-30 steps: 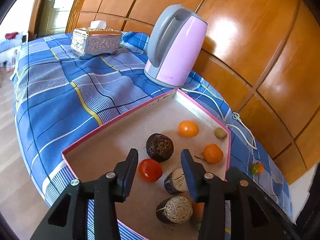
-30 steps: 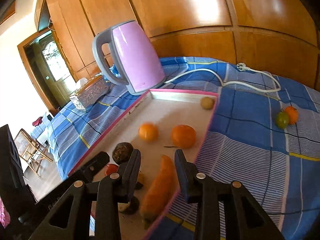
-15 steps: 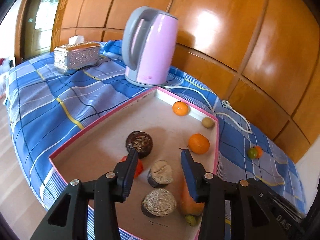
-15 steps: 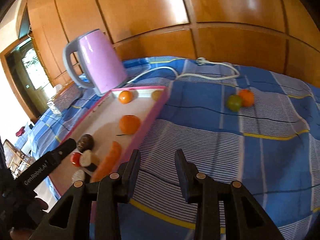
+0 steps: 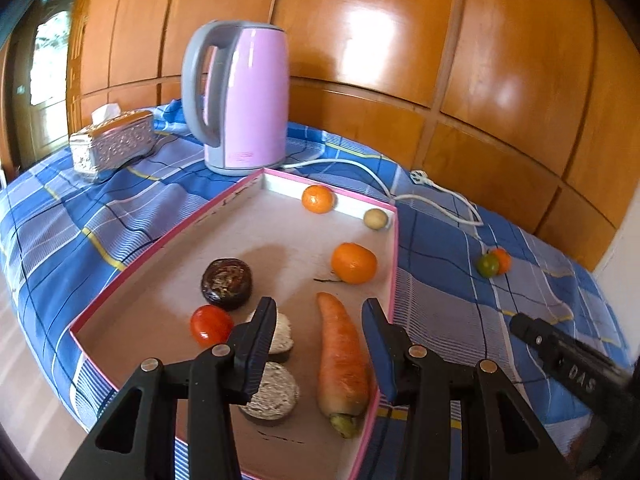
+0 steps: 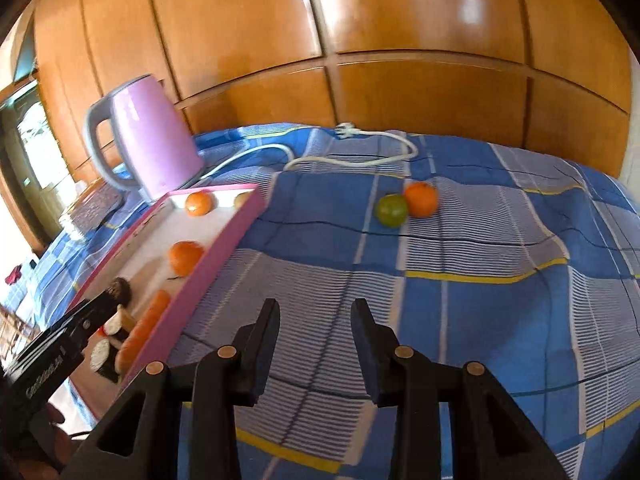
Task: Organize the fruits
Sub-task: 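Move both grippers from the tray toward the green fruit and mandarin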
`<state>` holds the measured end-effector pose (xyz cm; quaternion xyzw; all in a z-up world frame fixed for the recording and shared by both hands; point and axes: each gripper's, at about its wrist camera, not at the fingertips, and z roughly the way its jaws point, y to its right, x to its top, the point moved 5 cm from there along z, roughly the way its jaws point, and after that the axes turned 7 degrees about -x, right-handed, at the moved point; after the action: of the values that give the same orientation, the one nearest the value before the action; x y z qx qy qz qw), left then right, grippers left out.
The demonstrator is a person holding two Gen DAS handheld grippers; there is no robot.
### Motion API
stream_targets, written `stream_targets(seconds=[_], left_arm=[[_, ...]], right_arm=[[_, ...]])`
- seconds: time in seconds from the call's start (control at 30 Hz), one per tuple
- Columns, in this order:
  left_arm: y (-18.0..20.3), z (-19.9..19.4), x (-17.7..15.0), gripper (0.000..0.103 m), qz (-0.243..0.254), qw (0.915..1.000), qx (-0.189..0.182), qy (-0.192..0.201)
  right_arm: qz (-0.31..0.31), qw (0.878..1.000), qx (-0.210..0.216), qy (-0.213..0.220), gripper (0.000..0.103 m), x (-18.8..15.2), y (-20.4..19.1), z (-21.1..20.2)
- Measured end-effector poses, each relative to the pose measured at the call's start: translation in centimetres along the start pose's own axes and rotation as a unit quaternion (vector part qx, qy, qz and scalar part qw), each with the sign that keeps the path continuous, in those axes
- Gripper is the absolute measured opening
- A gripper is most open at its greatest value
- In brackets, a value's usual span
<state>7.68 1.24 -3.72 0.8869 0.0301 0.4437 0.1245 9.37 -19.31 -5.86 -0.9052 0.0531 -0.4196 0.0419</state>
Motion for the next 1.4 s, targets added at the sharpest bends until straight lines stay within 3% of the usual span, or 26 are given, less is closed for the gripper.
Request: stream_targets(seconds=[0.6,1.4], left_arm=[[4.0,1.0,-1.1,0.045,0.074,0.9969,-0.021,-0.017],[6.8,3.1,-2.2,0.045,0.124,0.9902,-0.042,-0.048]], right_arm=[[0.074,0.996,-0.050,-0.024,0.037,0.1,4.8,2.3],[0.098,0.993,-0.067,-0.025,0.037,1.4,6.9,4.2]])
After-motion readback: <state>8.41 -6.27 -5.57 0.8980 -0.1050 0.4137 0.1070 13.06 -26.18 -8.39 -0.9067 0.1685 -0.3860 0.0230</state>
